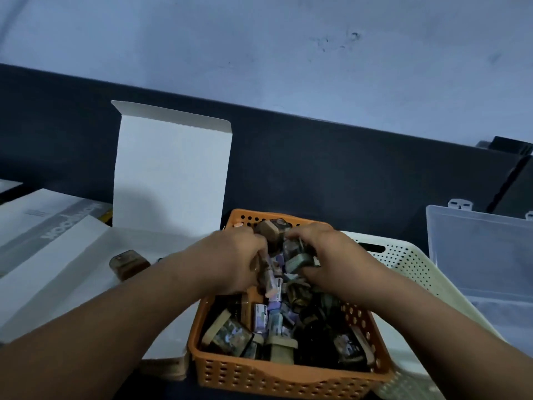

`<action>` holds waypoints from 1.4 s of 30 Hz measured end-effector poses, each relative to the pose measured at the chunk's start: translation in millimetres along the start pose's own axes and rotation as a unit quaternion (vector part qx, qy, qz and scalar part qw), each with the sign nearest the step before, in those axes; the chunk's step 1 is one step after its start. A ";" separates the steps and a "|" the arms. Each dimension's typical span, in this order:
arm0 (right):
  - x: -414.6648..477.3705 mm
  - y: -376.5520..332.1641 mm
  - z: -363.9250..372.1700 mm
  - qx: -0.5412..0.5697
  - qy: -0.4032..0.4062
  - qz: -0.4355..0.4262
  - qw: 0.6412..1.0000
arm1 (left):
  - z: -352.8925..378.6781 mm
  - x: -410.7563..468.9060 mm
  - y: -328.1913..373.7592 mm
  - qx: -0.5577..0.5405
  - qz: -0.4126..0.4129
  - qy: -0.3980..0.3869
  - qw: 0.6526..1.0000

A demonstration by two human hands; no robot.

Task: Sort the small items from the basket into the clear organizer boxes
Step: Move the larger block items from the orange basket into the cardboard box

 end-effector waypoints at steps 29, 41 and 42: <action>98.1 8.1 35.4 -0.089 -0.034 0.008 0.995 | -50.7 -80.7 -86.5 -0.039 -0.165 0.126 0.977; 45.3 56.0 -3.3 -0.018 0.040 0.039 0.998 | -18.4 17.8 -13.2 -0.003 -0.052 0.044 0.998; 37.5 59.4 -7.3 -0.015 0.042 0.045 0.998 | -12.3 27.4 -9.8 0.003 -0.047 0.030 0.998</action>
Point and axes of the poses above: each hand's wrist, its own x-axis towards the middle knuckle, its own z-axis out of the palm, y = z × x, the point moved 9 cm from there along x, towards the middle knuckle, and after that the axes turned 6 degrees about -x, right-handed, at the moved point
